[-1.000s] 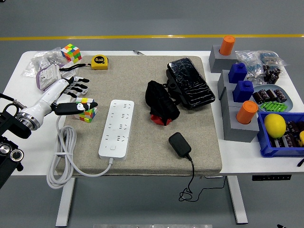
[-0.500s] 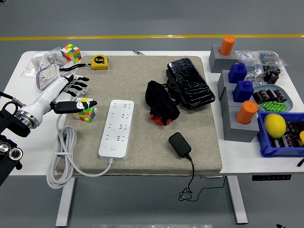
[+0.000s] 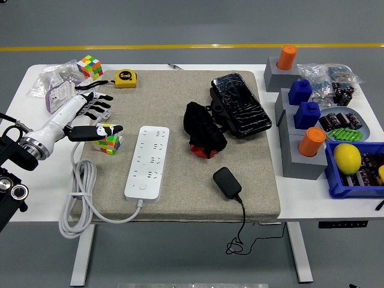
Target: Pull the plug out and thorw away
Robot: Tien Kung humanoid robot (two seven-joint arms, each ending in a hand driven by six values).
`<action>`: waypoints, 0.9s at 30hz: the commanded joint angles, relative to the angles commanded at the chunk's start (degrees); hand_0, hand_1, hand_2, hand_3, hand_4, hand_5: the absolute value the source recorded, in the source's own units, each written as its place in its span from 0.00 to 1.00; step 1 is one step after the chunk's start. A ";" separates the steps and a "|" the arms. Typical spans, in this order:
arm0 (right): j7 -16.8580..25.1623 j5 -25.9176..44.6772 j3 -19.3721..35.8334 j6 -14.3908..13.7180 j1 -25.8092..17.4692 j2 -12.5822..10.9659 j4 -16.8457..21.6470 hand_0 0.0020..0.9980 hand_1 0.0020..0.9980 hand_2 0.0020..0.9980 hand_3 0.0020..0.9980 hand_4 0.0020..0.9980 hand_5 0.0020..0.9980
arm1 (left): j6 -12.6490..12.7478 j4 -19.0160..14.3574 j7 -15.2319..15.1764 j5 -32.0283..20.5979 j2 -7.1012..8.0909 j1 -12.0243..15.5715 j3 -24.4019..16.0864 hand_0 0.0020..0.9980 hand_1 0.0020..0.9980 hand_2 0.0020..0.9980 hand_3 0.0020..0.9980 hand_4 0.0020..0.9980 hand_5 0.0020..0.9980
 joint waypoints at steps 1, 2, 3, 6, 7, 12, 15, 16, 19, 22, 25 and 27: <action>-0.02 -0.04 0.08 -0.01 -0.01 -0.01 0.00 0.64 0.68 0.69 0.61 1.00 0.48 | 0.01 -0.01 -0.02 -0.01 0.00 0.00 -0.01 0.54 0.70 0.74 0.80 0.94 0.43; -0.03 -0.09 0.15 -0.02 -0.02 -0.04 0.00 0.64 0.68 0.69 0.61 1.00 0.48 | 0.03 -0.02 -0.06 -0.03 0.01 0.00 -0.05 0.54 0.70 0.74 0.80 0.94 0.42; -0.04 -0.10 0.18 -0.02 -0.03 -0.06 0.00 0.64 0.68 0.69 0.60 1.00 0.49 | 0.03 -0.03 -0.07 -0.03 0.02 -0.01 -0.08 0.54 0.70 0.74 0.80 0.94 0.42; -0.08 -0.16 0.24 -0.02 -0.08 -0.09 0.00 0.64 0.68 0.69 0.60 1.00 0.49 | 0.06 -0.06 -0.13 -0.05 0.03 -0.01 -0.22 0.54 0.70 0.74 0.80 0.94 0.42; -0.09 -0.18 0.25 -0.01 -0.06 -0.09 0.00 0.64 0.68 0.69 0.60 1.00 0.49 | 0.05 -0.07 -0.12 -0.05 0.01 -0.03 -0.31 0.54 0.70 0.74 0.80 0.94 0.42; -0.02 -0.07 0.33 -0.01 -0.02 -0.05 0.00 0.64 0.68 0.69 0.60 1.00 0.49 | -0.04 -0.08 -0.13 -0.02 -0.05 -0.22 -0.31 0.54 0.70 0.74 0.80 0.94 0.43; 0.00 -0.07 0.41 -0.01 0.00 -0.04 0.00 0.64 0.68 0.69 0.60 1.00 0.49 | -0.03 -0.09 -0.15 -0.03 -0.08 -0.31 -0.32 0.54 0.70 0.74 0.80 0.94 0.42; -0.03 -0.13 0.47 -0.02 0.00 -0.06 0.00 0.64 0.68 0.69 0.60 1.00 0.49 | -0.04 -0.09 -0.15 -0.05 -0.11 -0.35 -0.32 0.54 0.70 0.74 0.80 0.94 0.42; -0.03 -0.08 0.39 -0.01 -0.01 -0.11 0.00 0.64 0.68 0.69 0.60 1.00 0.49 | -0.04 -0.06 -0.18 -0.07 -0.16 -0.40 -0.32 0.54 0.70 0.74 0.80 0.94 0.42; 0.01 -0.12 0.46 -0.03 0.04 -0.13 0.00 0.64 0.68 0.69 0.60 1.00 0.49 | -0.09 0.10 -0.16 -0.02 -0.17 -0.54 -0.30 0.54 0.70 0.74 0.80 0.94 0.43; 0.04 -0.09 0.42 -0.02 0.02 -0.16 0.00 0.64 0.68 0.69 0.60 1.00 0.49 | -0.12 0.12 -0.18 -0.01 -0.13 -0.69 -0.31 0.54 0.70 0.74 0.80 0.94 0.43; -0.03 -0.18 0.46 0.00 -0.08 -0.14 0.00 0.64 0.68 0.69 0.61 1.00 0.49 | -0.10 0.07 -0.23 -0.06 -0.13 -0.70 -0.35 0.54 0.70 0.74 0.80 0.94 0.43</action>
